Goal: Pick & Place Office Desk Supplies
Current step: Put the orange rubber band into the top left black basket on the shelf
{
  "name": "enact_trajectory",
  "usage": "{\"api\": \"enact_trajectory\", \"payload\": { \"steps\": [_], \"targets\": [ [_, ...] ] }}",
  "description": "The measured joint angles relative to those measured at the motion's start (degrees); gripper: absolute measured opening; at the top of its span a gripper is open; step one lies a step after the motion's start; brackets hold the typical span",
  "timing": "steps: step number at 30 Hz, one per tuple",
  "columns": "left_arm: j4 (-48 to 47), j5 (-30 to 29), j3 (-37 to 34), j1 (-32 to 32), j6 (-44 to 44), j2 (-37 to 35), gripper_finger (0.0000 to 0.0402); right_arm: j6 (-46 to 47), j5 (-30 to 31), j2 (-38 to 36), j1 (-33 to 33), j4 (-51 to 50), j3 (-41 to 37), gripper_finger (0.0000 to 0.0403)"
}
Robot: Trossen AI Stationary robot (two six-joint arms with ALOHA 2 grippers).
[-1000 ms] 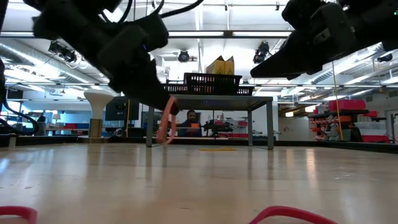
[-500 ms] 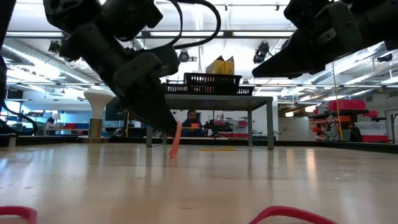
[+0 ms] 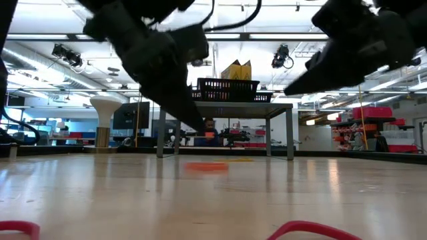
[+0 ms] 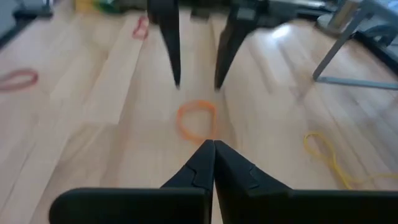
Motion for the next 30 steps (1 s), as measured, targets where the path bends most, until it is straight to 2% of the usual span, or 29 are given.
{"api": "enact_trajectory", "payload": {
  "steps": [6,9,13,21,30],
  "targets": [
    [-9.3,0.8,5.5,-1.5,3.6,-0.1,0.0257,2.2,4.4,0.0,3.3,-4.5,0.0,0.0004],
    [-9.1,3.7,5.6,-1.3,3.6,1.0,0.0262,4.5,5.4,0.0,4.1,-4.3,-0.2,0.0009],
    [-9.4,4.1,5.6,-0.2,4.2,4.9,0.0249,3.8,5.4,0.0,4.1,0.1,-2.4,0.0009],
    [-9.6,5.1,5.6,1.8,6.5,7.9,0.0177,3.0,6.6,0.0,3.1,2.8,-3.8,0.0007],
    [-11.3,4.2,5.6,1.2,9.2,7.9,0.0045,2.4,6.6,0.0,3.1,2.8,-3.8,0.0010]
  ]
}}
